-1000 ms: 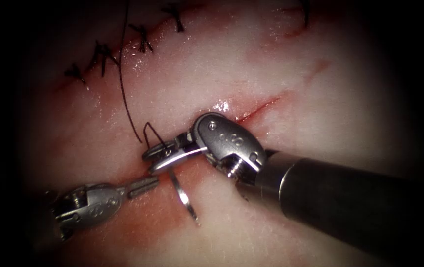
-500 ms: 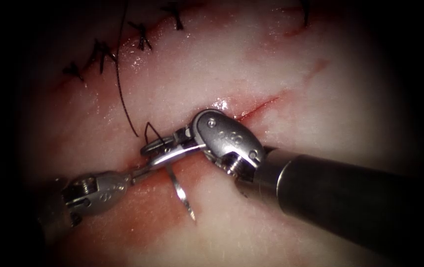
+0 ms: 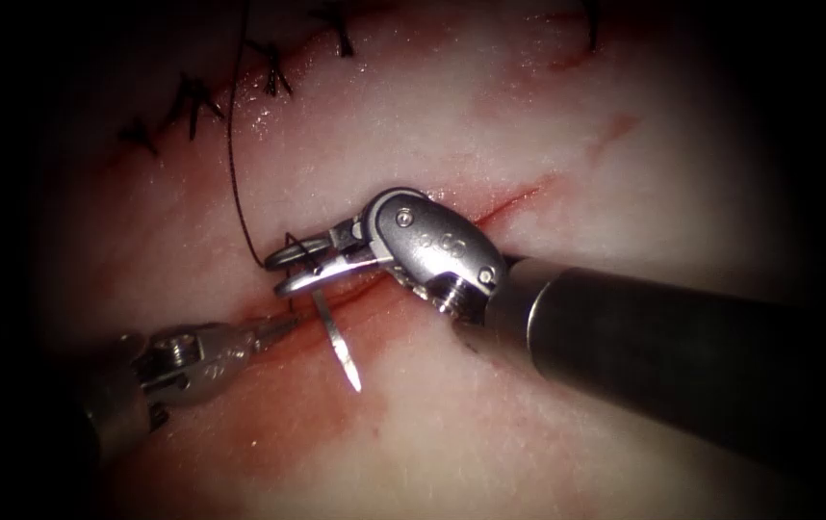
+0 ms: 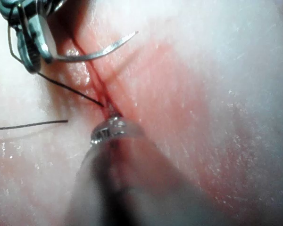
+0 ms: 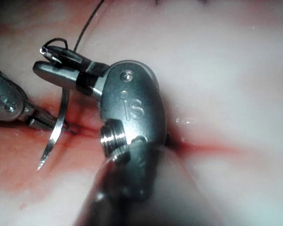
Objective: Wound Closure
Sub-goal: Place left jaws into wound
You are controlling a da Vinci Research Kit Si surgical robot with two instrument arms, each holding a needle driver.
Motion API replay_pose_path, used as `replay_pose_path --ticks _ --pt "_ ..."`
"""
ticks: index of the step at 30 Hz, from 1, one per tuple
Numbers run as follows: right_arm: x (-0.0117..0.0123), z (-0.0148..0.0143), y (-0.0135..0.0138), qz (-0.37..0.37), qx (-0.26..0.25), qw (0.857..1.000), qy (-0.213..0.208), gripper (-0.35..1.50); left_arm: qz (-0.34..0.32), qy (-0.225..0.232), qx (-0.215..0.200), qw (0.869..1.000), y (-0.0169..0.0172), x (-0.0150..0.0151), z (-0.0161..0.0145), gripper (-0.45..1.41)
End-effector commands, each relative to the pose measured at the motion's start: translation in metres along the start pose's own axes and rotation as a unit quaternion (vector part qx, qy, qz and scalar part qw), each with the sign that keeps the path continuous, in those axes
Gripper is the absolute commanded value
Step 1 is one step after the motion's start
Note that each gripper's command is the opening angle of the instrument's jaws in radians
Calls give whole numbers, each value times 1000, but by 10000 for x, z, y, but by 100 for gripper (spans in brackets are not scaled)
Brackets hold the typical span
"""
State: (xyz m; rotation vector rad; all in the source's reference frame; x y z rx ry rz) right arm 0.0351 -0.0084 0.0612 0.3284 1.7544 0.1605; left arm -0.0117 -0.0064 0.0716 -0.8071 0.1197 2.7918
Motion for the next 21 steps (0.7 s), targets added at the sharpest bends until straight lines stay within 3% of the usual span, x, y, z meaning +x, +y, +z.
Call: replay_pose_path --ticks 1,5,12,13,14,21 --pt "-6 11 9 -9 2 1000 3 -35 0 -7 -11 1000 -1 1 9 -45" --pt "-10 21 15 -58 3 998 7 -35 -24 -31 -70 997 7 0 17 -45" --pt "-32 28 18 -93 7 995 -21 -35 -55 -21 -106 993 10 3 18 -45" --pt "-35 28 17 -97 7 995 -24 -35 -54 -22 -107 993 10 3 18 -40" --pt "-38 27 17 -103 7 994 -28 -35 -57 -22 -107 992 10 4 18 -16" --pt "-56 26 13 -142 9 989 -49 -35 -75 -24 -107 991 10 4 14 12"
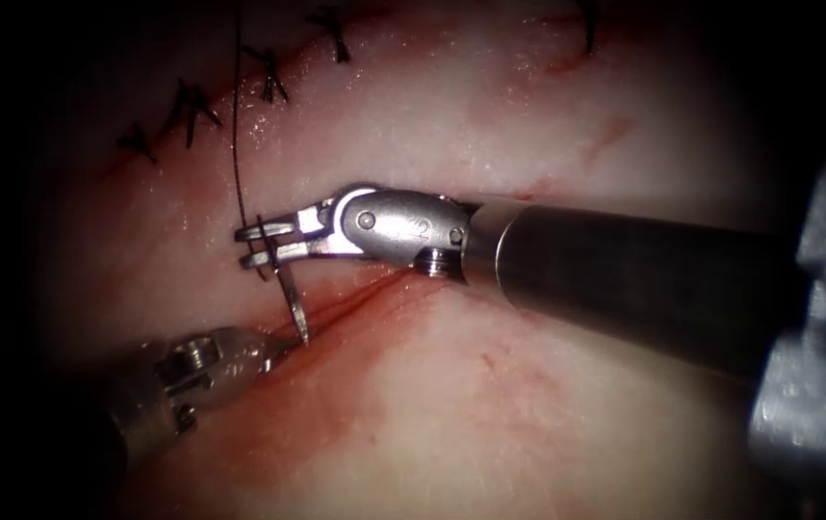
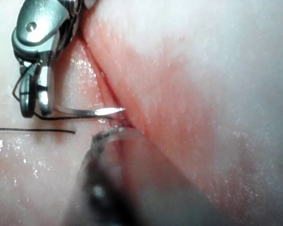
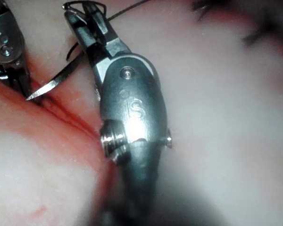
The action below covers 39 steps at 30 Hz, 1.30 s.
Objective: Wound Closure
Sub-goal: Place left jaws into wound, then push needle through bottom of wound with right tool
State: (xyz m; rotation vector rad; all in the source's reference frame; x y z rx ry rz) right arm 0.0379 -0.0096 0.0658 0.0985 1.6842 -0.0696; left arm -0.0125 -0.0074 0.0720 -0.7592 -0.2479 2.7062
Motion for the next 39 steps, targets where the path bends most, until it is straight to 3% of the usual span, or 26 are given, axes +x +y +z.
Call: replay_pose_path --ticks 1,6,16,28,39 --pt "-5 7 7 -3 1 1000 1 -35 1 0 1 1000 -3 2 6 15" --pt "-3 9 8 -14 -1 1000 -2 -35 -6 -6 -2 1000 3 0 0 27" --pt "-18 14 -18 -27 11 1000 -7 -35 -13 -7 -8 1000 5 5 -14 5" --pt "-13 13 -18 26 14 999 11 -35 -16 -4 -2 1000 9 7 -24 5" --pt "-6 3 -21 53 30 998 26 -35 -38 16 40 998 17 5 -72 5"
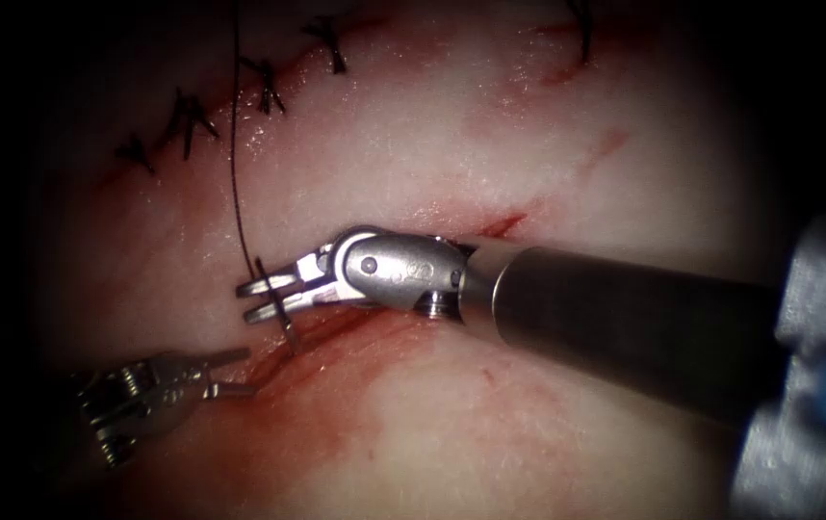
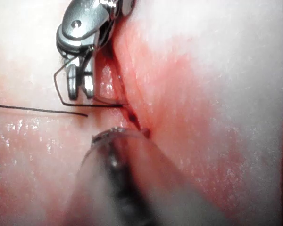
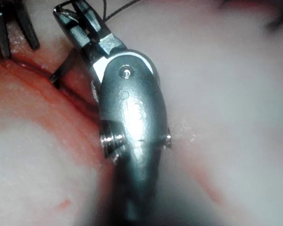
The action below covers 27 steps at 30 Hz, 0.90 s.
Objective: Wound Closure
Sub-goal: Push needle through bottom of wound with right tool
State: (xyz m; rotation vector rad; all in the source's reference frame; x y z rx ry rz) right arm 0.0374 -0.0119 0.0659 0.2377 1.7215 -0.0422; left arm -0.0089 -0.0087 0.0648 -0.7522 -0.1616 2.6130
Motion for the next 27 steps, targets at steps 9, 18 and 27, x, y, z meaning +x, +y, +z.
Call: replay_pose_path --ticks 9,18,27 --pt "-2 7 7 54 -11 998 3 -35 -27 66 50 996 14 16 -16 5" --pt "-5 5 15 136 -9 991 -18 -35 -23 106 41 993 77 18 25 -6" --pt "-9 4 17 185 -8 982 -25 -35 -9 106 28 994 116 32 33 -6"
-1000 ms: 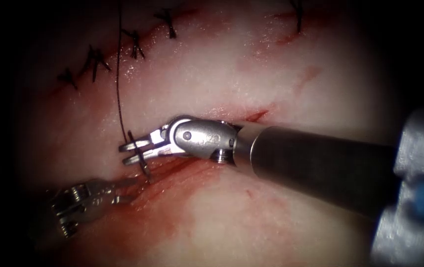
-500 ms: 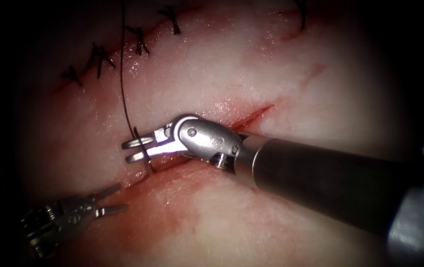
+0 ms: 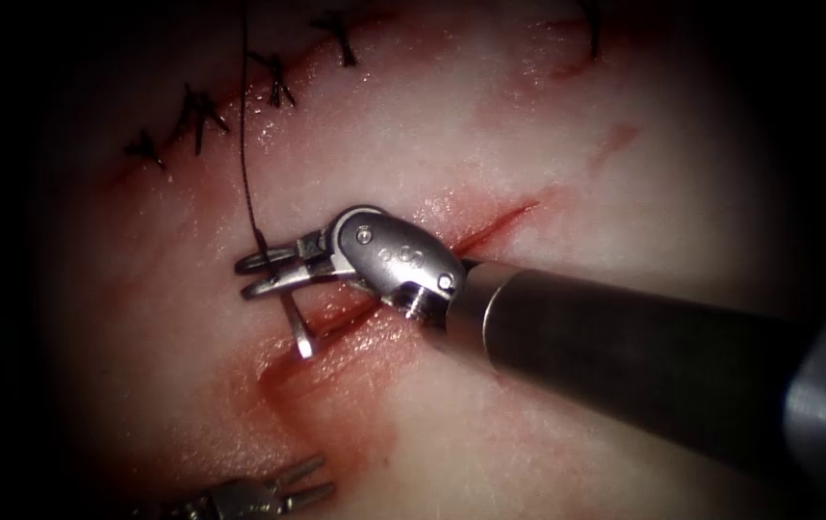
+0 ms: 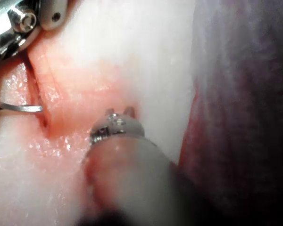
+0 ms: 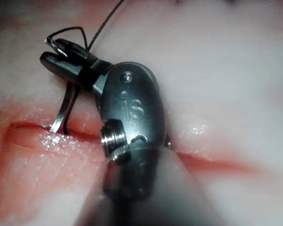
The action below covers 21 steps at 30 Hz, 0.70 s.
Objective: Wound Closure
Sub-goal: Push needle through bottom of wound with right tool
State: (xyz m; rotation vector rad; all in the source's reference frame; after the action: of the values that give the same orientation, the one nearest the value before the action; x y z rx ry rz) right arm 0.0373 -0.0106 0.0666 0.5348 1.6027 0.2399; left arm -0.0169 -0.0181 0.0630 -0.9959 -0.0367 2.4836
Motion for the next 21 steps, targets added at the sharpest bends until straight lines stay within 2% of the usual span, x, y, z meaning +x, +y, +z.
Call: replay_pose_path --ticks 1,8,15,21 --pt "-3 9 4 0 3 1000 -3 -35 5 -2 -2 1000 -3 3 4 -6" --pt "-8 8 0 15 10 1000 -18 -35 14 12 8 1000 1 24 -18 -11" --pt "-5 8 1 37 10 999 -18 -35 15 16 8 1000 8 31 -5 -11" --pt "-4 8 2 97 12 995 -21 -35 16 18 7 1000 -3 24 9 -11"
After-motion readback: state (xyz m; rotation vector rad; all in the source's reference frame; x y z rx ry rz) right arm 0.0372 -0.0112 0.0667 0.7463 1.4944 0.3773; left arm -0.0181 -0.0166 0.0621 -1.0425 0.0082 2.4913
